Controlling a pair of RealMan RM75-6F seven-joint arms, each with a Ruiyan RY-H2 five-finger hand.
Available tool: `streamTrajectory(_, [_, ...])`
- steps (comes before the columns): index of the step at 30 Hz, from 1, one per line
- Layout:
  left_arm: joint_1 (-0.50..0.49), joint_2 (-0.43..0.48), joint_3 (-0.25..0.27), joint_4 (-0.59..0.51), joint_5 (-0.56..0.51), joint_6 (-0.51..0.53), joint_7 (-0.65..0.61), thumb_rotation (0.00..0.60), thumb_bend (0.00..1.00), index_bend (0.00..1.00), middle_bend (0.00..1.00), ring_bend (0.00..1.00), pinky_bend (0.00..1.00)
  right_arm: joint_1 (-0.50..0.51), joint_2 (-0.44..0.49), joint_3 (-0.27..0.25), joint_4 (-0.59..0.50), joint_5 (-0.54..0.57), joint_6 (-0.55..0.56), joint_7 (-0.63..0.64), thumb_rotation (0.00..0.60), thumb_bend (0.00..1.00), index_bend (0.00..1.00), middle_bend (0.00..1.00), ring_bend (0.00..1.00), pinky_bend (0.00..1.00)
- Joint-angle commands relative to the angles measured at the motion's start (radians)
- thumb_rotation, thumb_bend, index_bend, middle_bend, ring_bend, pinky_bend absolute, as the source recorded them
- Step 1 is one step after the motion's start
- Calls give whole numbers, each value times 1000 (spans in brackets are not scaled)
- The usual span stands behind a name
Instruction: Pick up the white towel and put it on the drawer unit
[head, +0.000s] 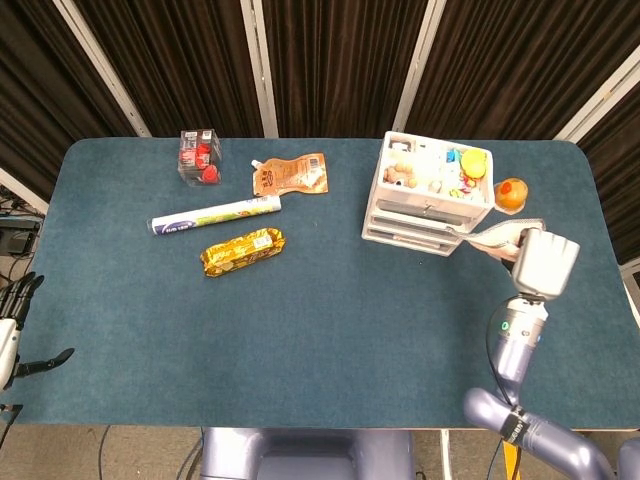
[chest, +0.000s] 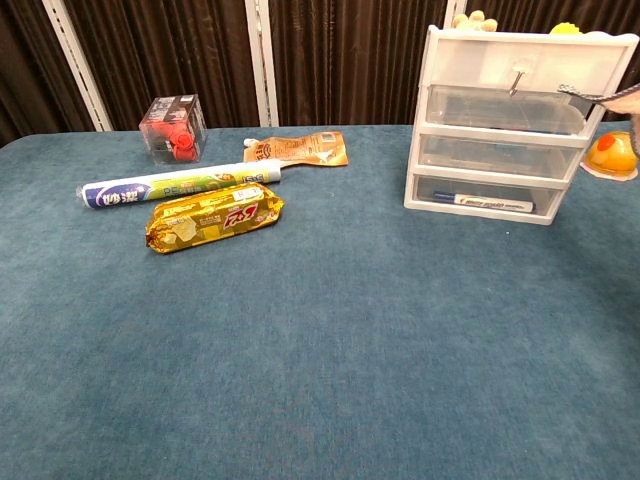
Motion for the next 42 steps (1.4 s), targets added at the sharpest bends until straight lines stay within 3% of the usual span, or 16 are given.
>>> streamTrajectory(1, [0,1,-1,1,-2,0,-4,600,3,0,0,0,0,16,-16,1,6,6,7,-29,600,290,936,1000,1000,928])
streamTrajectory(16, [7,18,-4,0,-5,10,-43,600,3,0,0,0,0,92,-49,28,-57,90,34,-292,600,350,955,1000,1000,955])
streamTrajectory(42, [9,28,-5,-13,-10,11,-59,600,3,0,0,0,0,144,-70,36,-64,127,55,-325,600,354,955,1000,1000,976])
